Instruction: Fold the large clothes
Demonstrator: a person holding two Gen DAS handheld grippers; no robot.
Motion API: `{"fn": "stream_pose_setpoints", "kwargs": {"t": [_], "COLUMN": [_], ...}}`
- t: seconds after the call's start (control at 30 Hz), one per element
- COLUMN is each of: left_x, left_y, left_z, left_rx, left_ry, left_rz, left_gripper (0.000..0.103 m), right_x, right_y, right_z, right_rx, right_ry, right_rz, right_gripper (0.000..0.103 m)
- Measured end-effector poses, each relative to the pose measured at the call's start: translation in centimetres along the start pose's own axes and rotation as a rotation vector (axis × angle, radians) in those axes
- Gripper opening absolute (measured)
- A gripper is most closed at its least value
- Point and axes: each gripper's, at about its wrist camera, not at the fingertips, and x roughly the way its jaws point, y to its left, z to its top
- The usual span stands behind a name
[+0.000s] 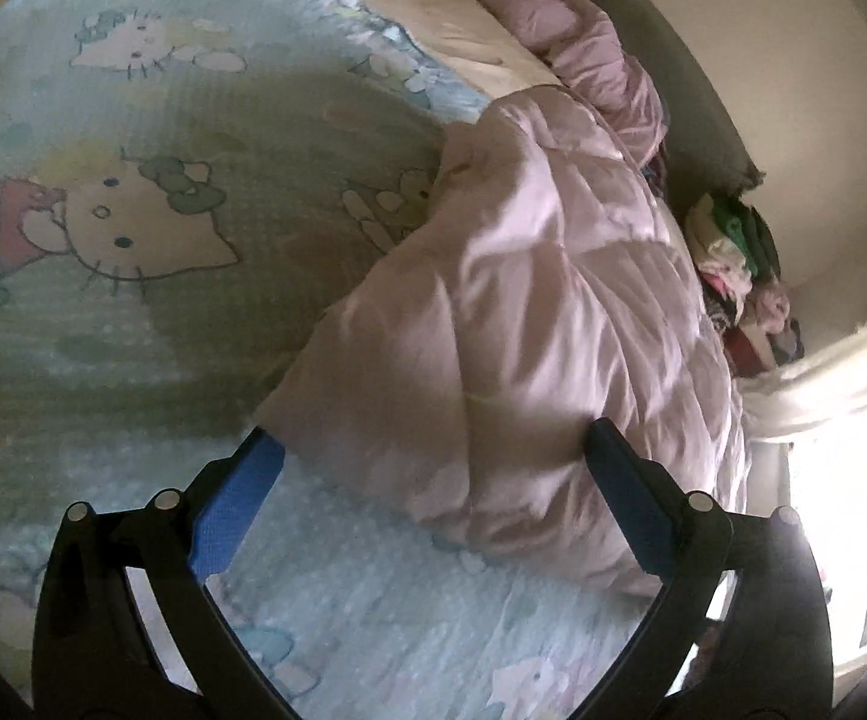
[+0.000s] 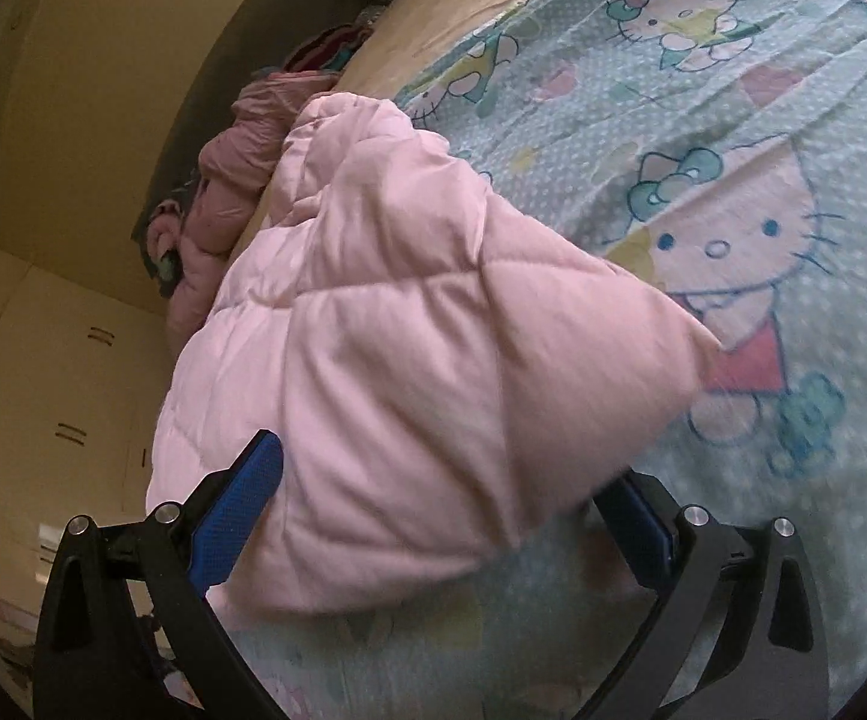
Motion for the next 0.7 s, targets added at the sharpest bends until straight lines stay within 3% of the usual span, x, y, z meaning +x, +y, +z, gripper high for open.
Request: {"fn": "stream_pose_setpoints", "kwargs": {"t": [0.17, 0.33, 0.7], "left_x": [1.3, 2.7, 4.2], "left_y": [0.2, 1.0, -0.1], "left_z": [0.4, 1.2, 1.6], "left_rx": [-0.067, -0.16, -0.144], "left_ry": [0.002, 0.008, -0.071], "left_rz": [-0.026, -0.101, -0.089], "left_gripper": [0.094, 0.095, 0.095], "right_x": [1.1, 1.9, 3.0], "right_y": [0.3, 0.4, 1.0], "right_z": [0.6, 0.9, 1.1], "right_rx": [-0.018, -0.035, -0.085], "right_ry": [-0.002, 0.003, -0.024], "right_rz": [-0.012, -0.009, 0.005], "right_gripper": [0.099, 0.099, 0.097]}}
